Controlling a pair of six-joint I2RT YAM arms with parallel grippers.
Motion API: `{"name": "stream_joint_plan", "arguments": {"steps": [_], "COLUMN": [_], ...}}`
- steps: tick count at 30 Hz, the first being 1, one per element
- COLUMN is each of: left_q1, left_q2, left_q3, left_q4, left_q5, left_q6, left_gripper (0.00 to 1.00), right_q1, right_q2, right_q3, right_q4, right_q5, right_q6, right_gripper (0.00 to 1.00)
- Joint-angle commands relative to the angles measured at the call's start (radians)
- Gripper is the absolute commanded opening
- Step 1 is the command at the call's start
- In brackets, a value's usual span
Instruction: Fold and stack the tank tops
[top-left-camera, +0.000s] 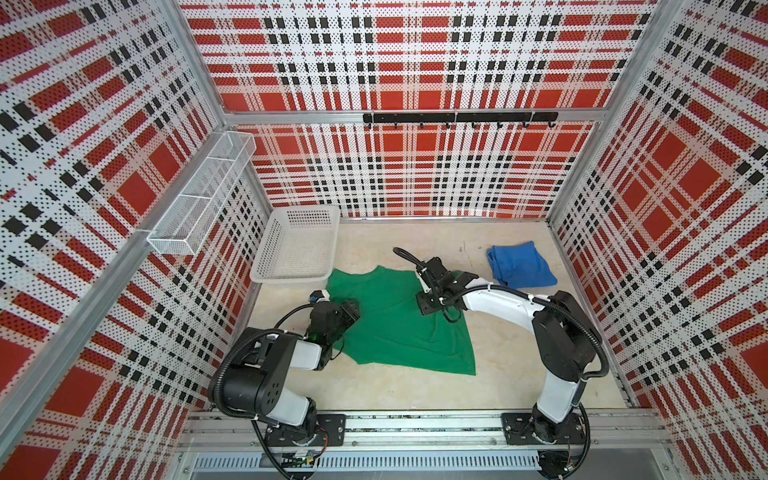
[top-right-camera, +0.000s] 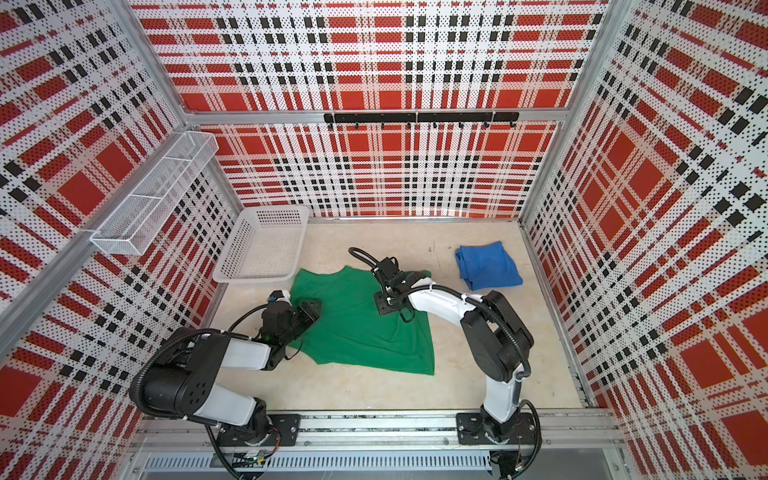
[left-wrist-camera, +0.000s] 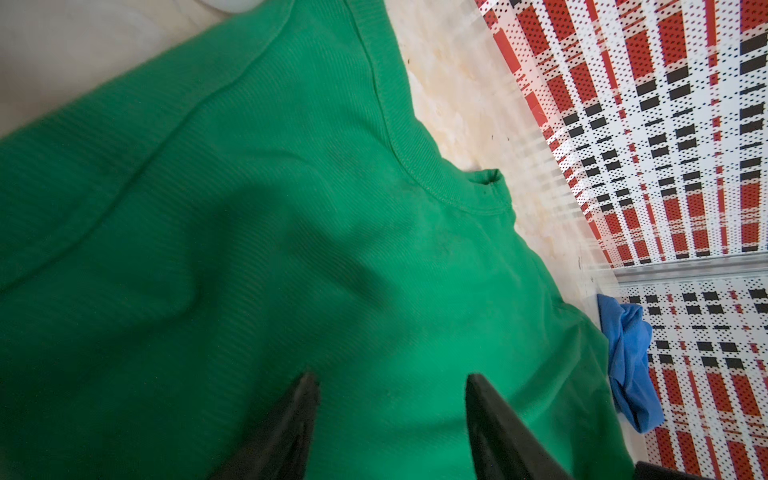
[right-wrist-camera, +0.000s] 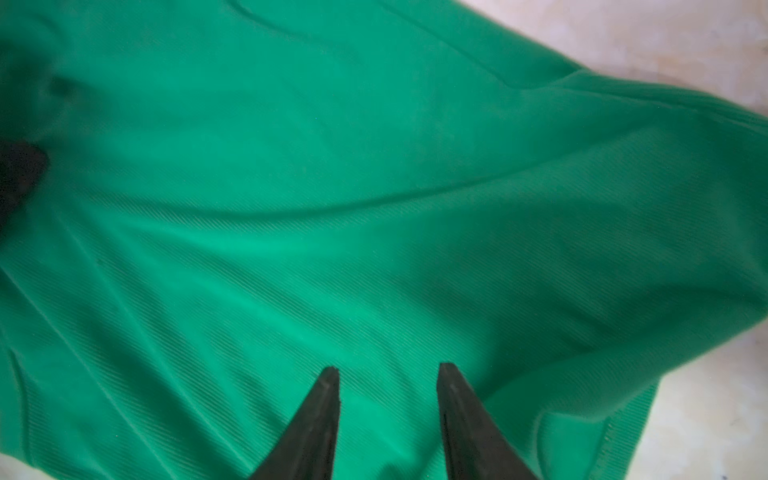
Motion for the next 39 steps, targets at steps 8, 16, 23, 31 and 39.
{"name": "stream_joint_plan", "arguments": {"steps": [8,16,23,31,39], "left_q1": [0.020,0.025,0.030,0.029,0.029], "left_q2": [0.020,0.001,-0.010,-0.005,-0.003], "left_q3": [-0.023,-0.030,-0.035,-0.030,-0.025], "left_q4": [-0.125,-0.124,-0.125,-0.125,-0.133], "left_q5": [-0.015,-0.018,-0.018,-0.019,-0.013], "left_q6": [0.008,0.006,0.003,0.003,0.007], "left_gripper": [0.62,0.62,0.62,0.62,0.62], "right_q1": [-0.336,-0.395,-0.390,-0.289,-0.266], "right_q2": [-0.134,0.030,0.119,0.222,0.286], "right_q3": [-0.223,-0.121,-0.005,0.254,0.387], "right_q4": [0.192,0.251,0.280,0.078,-0.041], "right_q5": [-0.225,-0.308,-0.346,-0.163,0.011], "right_q6": [0.092,0.095,0.092,-0.024,-0.044], "right_gripper": [0.33,0.47,0.17,0.08,0.45]}}
